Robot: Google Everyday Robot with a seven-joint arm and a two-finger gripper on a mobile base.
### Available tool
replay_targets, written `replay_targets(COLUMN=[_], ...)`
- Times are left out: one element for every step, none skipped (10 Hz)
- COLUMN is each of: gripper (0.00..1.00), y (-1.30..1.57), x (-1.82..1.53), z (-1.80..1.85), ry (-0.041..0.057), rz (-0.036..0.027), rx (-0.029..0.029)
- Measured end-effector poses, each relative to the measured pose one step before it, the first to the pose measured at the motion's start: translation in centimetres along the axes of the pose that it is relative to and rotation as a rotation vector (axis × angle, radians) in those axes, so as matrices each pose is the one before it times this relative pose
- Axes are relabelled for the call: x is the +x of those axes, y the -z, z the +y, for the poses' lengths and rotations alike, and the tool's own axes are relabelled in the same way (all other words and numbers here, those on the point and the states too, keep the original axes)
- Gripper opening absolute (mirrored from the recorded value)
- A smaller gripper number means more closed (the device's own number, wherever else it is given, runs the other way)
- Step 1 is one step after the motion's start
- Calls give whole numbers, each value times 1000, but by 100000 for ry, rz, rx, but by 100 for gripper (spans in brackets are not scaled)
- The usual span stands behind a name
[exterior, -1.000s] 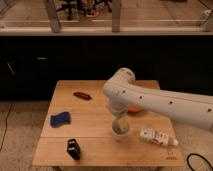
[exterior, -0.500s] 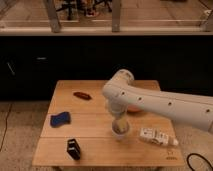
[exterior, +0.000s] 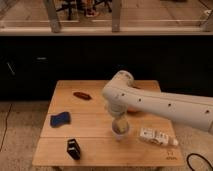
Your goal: Knock the eraser over
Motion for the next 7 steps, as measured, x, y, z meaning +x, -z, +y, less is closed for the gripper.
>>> replay_targets(gripper=[80, 80, 80, 80, 80, 80, 80], y=[-20, -139, -38, -64, -65, -12, -66], x=[25, 10, 35, -105, -13, 40, 26], z=[10, 60, -22, -16, 29, 53, 68], ry=[273, 331, 389, 428, 495, 312, 259], rz=[42, -50, 347, -48, 166, 158, 57], rx=[152, 28, 327, 88, 200, 207, 53])
